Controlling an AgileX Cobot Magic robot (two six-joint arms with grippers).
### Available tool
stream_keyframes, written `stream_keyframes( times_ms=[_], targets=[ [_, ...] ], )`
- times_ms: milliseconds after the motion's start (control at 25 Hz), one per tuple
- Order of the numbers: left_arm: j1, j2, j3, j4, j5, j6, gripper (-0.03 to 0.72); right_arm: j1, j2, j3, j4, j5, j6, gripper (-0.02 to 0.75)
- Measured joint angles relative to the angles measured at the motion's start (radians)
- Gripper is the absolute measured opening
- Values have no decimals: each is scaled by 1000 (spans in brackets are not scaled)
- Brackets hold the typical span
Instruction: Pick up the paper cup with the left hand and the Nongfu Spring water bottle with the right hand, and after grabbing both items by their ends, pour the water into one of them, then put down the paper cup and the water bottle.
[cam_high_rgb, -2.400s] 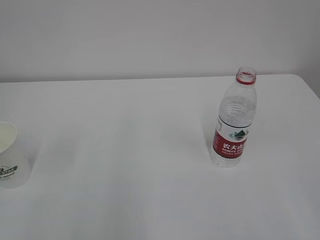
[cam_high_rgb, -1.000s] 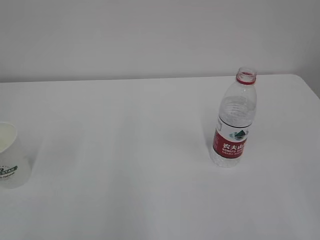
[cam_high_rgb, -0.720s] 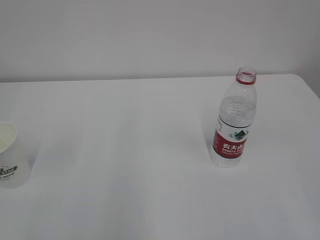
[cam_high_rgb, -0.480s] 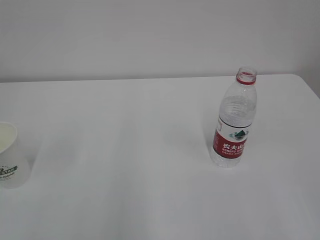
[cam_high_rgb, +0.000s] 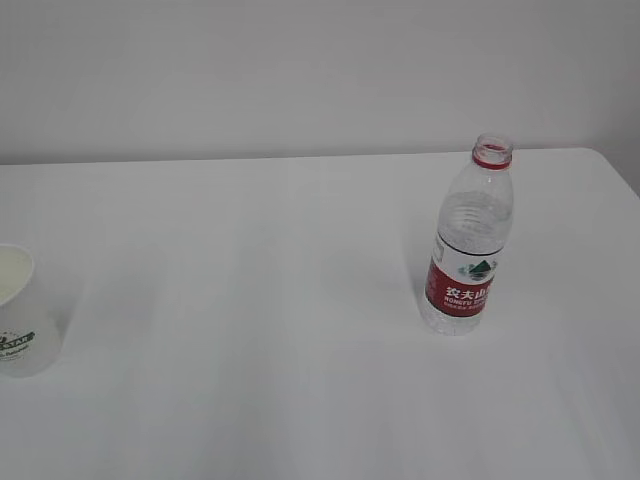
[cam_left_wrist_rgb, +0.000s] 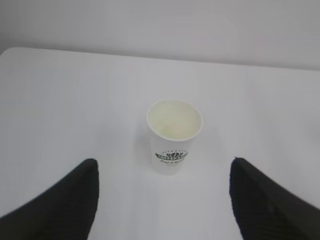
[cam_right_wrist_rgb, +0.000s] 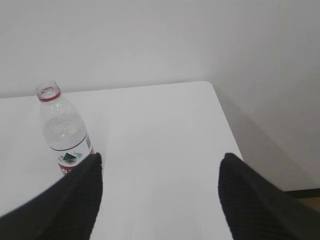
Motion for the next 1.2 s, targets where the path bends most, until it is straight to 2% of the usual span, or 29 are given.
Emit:
stream_keyframes(
  times_ms=[240,560,1040,1200],
  targets=[
    [0,101,-43,-32,-50,0,587,0,121,-15,36,-163,-3,552],
    [0,291,-115,-56,-263,0,587,0,159,-15,49,-317,-64,552],
    [0,423,-120,-76,-520,59,586,0,273,-15,51,-527,-85,552],
    [0,452,-120,-76,-607,60,543,0,323,-15,51,-597,-86,552]
  ],
)
